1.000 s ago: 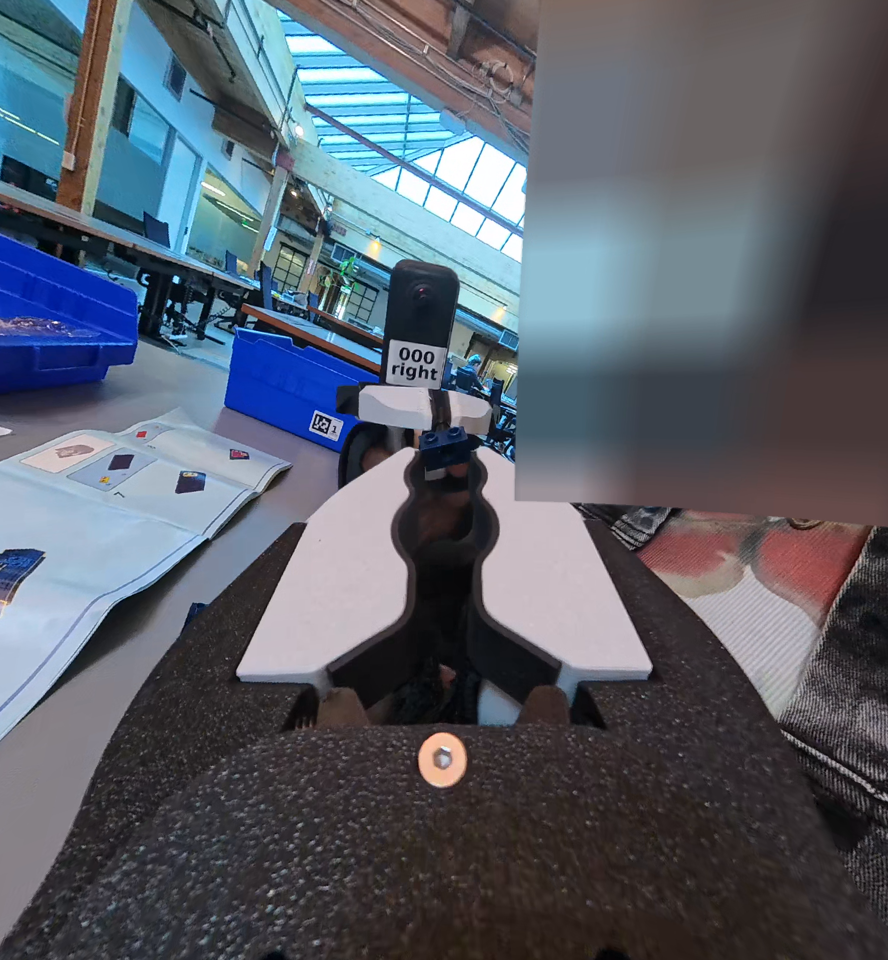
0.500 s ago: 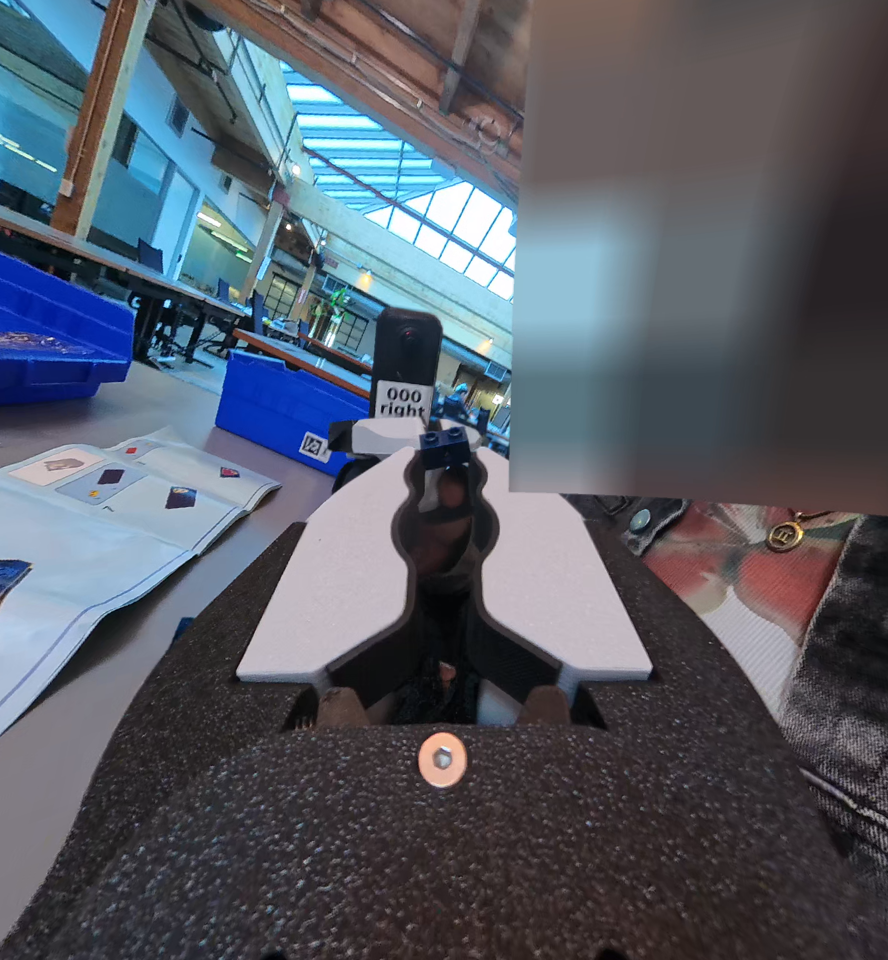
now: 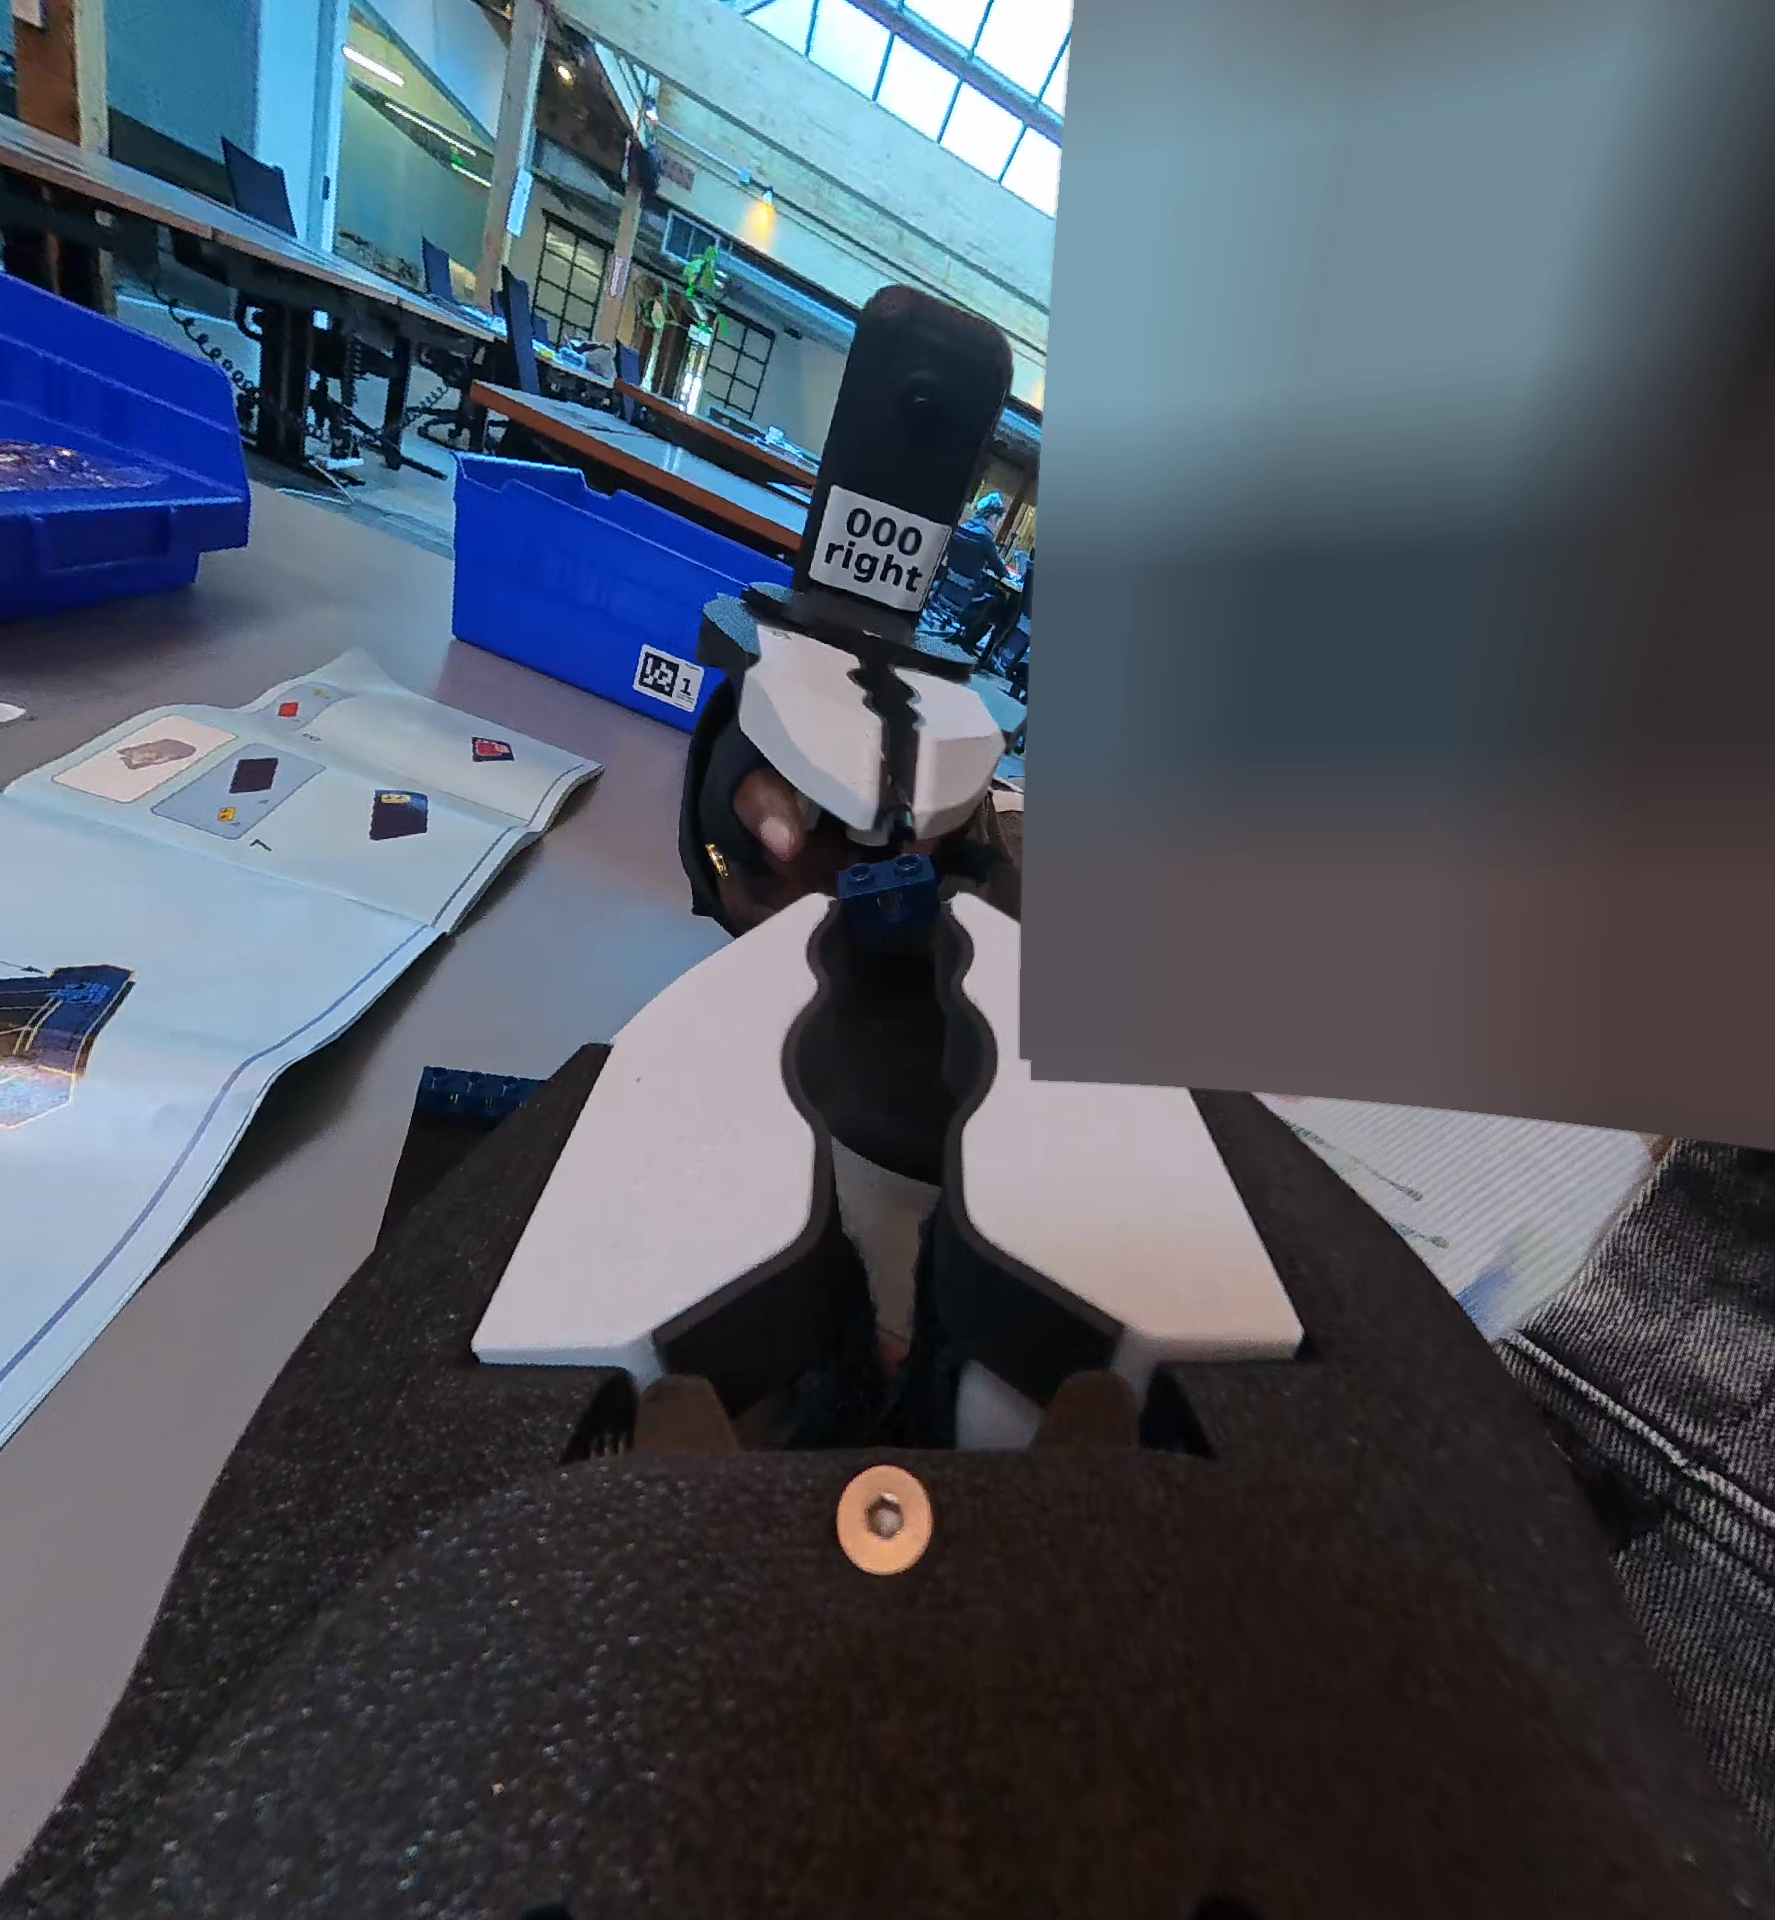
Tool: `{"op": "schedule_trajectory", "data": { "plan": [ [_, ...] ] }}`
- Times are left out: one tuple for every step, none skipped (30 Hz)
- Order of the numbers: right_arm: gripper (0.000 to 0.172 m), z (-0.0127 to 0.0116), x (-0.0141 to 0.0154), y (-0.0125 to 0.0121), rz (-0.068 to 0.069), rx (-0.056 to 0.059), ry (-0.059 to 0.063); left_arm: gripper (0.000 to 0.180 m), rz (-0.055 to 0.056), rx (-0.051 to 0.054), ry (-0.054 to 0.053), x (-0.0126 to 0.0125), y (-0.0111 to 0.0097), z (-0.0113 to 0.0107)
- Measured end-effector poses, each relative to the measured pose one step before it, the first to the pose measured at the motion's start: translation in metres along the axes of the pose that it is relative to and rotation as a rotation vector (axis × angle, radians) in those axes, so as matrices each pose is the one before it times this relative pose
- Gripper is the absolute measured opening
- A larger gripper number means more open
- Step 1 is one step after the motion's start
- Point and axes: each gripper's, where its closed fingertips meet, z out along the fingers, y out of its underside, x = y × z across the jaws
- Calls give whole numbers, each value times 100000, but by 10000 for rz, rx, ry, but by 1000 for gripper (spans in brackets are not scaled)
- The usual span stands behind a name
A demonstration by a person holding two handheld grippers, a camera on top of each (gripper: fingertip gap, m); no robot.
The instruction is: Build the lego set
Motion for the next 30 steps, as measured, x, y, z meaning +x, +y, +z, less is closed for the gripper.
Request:
{"op": "schedule_trajectory", "data": {
  "plan": [
    [3, 161, -148, 138, -25, -65, -43, 15, -11, 4, 37, 29, 4, -6],
    [3, 149, -81, 184, -10, -90, -23, 15, 19, -1, 28, 48, 13, 15],
    [3, 87, -31, 111, 38, -26, -27, 15, 31, -35, 53, 90, 47, 35],
    [3, 2, 11, -35, 77, 59, -33, 15, 46, -11, 57, 104, 22, 32],
    [3, -51, 39, -32, 71, 54, -18, 15, 70, -7, 80, 153, 9, 25],
    [3, -6, -16, 21, 20, 4, -31, 15, 71, -31, 54, 127, 47, 37],
    [3, 37, -106, 31, -23, -11, -53, 15, 34, -21, 4, 31, 29, 25],
    [3, 67, -83, 64, -28, -50, -18, 15, 7, 65, 18, 28, -88, -52],
    [3, 54, -12, 79, -34, -57, 6, 15, -17, 13, 4, -17, -1, -23],
    [3, 23, -17, 11, -13, 1, -5, 15, -8, 11, 24, 37, 7, -1],
    [3, -9, -30, 7, 21, 9, -23, 15, 15, -33, 13, 30, 34, 15],
    [3, -13, -6, 38, 16, -16, -19, 15, 14, -42, -6, 8, 57, 15],
    [3, -22, -3, 65, -13, -50, -10, 15, 6, -53, -27, -26, 79, 27],
    [3, -24, -14, 92, -49, -76, -6, 15, 15, -74, -12, 7, 93, 14],
    [3, -17, 1, 123, -72, -98, 19, 15, 17, -93, -38, -40, 123, 21],
    [3, -27, 11, 141, -86, -104, 34, 15, 22, -91, -63, -63, 126, 23],
    [3, -35, -22, 100, -64, -65, 6, 15, 27, -92, -26, -13, 129, 44],
    [3, -48, -38, 86, -12, -41, -21, 15, 15, -70, -3, 14, 94, 44],
    [3, -35, -19, 129, 8, -70, -23, 15, 1, -104, -23, -32, 148, 53],
    [3, -39, 15, 165, -33, -89, 6, 15, -32, -182, -82, -130, 252, 70],
    [3, -26, -1, 121, -83, -67, 27, 15, -4, -160, -76, -107, 212, 75],
    [3, -12, -24, 19, -50, -4, 9, 15, 6, -35, 3, 8, 47, 46],
    [3, 4, -6, 12, 13, 14, -4, 15, -5, 9, 16, 12, 6, -15],
    [3, 22, -5, 26, 24, 1, -20, 15, -37, 11, 17, -8, 18, -8],
    [3, 4, -25, -4, 22, 17, -35, 15, -22, 18, 46, 33, -7, -11],
    [3, 31, -4, -38, 15, 35, -12, 15, -28, 57, 53, 41, -50, -33],
    [3, 49, -23, -51, 7, 55, 1, 15, -59, 74, 91, 57, -61, -61],
    [3, 89, -31, -42, 21, 53, -10, 15, -40, 104, 113, 101, -122, -69],
    [3, 202, -110, 54, 26, 7, -45, 15, 9, 106, 141, 177, -139, 10],
    [4, 248, -186, -72, 5, 107, -71, 15, 22, -90, 120, 161, 130, 94]
  ]
}}
